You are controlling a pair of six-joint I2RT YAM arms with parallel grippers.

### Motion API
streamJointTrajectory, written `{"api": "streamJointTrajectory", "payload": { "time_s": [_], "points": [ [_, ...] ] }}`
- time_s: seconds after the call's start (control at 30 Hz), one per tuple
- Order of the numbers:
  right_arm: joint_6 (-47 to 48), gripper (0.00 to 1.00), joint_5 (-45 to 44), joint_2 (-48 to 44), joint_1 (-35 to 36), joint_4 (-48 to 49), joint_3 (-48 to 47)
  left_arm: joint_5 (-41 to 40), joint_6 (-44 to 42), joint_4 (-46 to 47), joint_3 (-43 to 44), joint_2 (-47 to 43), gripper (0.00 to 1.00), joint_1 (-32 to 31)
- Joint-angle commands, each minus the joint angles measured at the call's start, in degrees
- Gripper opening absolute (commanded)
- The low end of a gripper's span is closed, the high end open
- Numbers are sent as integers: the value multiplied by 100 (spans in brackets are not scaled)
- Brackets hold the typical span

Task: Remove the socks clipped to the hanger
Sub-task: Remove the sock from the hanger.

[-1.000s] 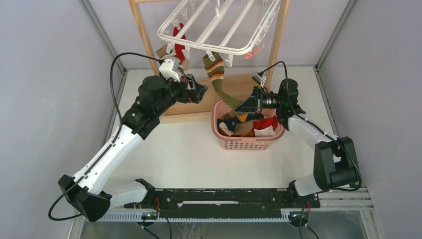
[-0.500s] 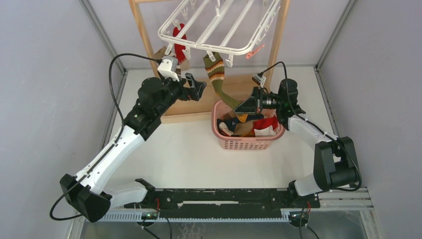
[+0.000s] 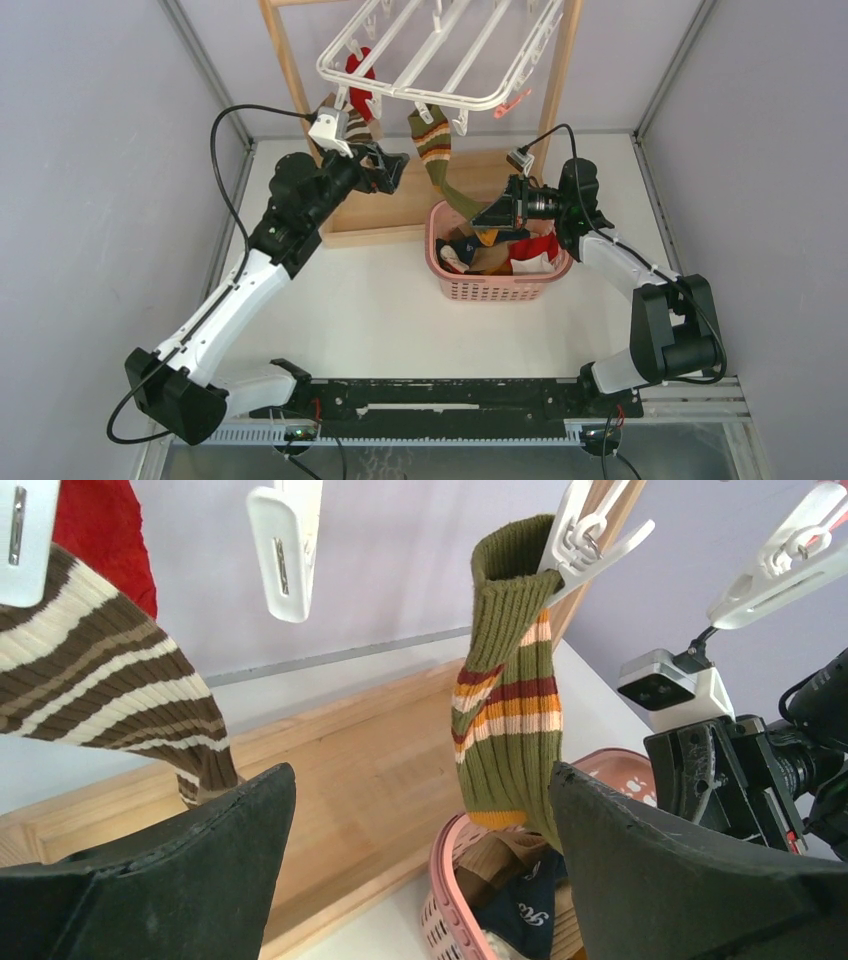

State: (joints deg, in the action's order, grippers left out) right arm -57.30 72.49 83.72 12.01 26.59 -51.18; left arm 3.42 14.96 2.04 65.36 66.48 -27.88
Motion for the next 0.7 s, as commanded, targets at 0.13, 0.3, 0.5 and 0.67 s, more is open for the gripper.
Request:
{"api": "streamJointTrajectory", "payload": {
  "time_s": [0.13,0.3,0.5,0.67],
  "points": [
    [127,0,-25,-21,-41,27,-235,521,-171,1033,-203,146,100,116],
    [183,0,-7,-40,-58,-38,-235,806,-111,1407,-151,316,100,117],
    [201,0,11,-7,-67,-38,-235,1086,33,1940,-170,543,100,121],
    [228,0,9,55,-67,-31,-235,1318,112,2422,-153,738,99,116]
  ]
}}
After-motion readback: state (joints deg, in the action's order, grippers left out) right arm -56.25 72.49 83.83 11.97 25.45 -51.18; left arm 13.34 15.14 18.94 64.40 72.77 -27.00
